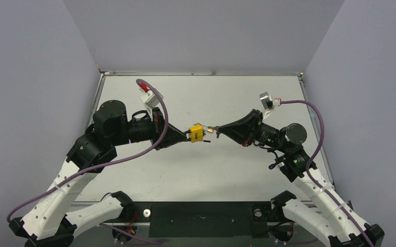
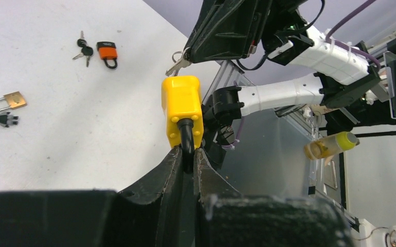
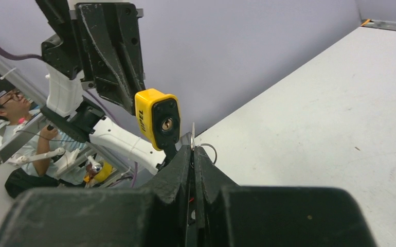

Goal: Lock with the key
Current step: Lock the lock, then place the key at the center of the board.

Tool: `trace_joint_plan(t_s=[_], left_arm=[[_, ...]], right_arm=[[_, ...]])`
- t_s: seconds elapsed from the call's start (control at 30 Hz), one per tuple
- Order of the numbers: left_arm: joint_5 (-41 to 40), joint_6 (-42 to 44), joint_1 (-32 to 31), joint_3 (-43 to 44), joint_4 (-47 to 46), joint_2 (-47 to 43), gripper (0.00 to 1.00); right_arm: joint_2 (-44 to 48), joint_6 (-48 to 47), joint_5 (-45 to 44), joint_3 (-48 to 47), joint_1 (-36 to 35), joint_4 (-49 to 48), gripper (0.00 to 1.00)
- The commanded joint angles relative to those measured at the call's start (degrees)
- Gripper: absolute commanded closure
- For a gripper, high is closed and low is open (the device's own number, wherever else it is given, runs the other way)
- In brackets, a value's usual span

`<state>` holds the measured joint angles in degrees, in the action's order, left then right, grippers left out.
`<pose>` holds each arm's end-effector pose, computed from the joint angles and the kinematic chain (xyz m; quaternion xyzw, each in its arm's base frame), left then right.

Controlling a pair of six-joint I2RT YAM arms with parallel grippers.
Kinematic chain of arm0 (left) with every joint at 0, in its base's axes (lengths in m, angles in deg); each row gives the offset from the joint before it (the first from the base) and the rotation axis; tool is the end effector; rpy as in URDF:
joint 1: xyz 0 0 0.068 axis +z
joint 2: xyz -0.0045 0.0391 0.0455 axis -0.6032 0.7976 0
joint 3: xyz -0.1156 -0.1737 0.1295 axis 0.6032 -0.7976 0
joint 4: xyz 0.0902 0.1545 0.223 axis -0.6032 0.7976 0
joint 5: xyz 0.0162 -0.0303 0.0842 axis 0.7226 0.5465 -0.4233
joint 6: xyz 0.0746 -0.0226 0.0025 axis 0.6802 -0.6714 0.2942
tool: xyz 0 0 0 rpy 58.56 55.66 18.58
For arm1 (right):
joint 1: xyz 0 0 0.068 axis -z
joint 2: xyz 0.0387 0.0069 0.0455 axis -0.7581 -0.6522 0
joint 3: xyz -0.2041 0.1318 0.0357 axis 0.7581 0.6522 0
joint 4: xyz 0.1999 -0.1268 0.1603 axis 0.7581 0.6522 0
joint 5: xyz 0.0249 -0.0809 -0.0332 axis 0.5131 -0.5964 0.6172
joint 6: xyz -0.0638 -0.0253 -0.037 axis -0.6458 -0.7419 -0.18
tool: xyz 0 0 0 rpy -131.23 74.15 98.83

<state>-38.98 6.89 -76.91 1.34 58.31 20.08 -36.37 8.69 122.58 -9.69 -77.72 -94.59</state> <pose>0.1579 -0.1777 0.4335 0.2586 0.7224 -0.5106 0.3880 0.1915 0.1580 0.3553 -0.2133 0.5986 0.6383 0.4346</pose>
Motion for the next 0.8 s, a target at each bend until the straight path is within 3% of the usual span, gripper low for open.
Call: trace_joint_plan(t_s=[0.0,0.2,0.37,0.6,0.77], left_arm=[[-3.67,1.07,2.38,-0.46,-1.75,-1.29,1.00],[-9.12,-1.80,9.09,-5.32,-2.96,-0.81,1.00],[-12.10,-8.49,19.90,-15.15,-9.51,-0.32,1.00],[-9.15,-23.81,37.80,-32.36,-32.94,3.90,1.00],[-10.62,-29.90,44.03,-39.93,-45.49,10.04,1.00]], right_arm=[[0.65,-4.68,-3.84,0.95,1.63,4.01,1.00],[-1.94,-7.73,-10.74,-0.10,2.74,9.79,1.00],[-7.34,-9.39,-16.22,-3.70,0.66,13.03,1.00],[-22.30,-13.16,-26.93,-14.41,-7.13,16.40,1.00],[-39.14,-12.08,-27.87,-24.82,-10.44,16.25,1.00]])
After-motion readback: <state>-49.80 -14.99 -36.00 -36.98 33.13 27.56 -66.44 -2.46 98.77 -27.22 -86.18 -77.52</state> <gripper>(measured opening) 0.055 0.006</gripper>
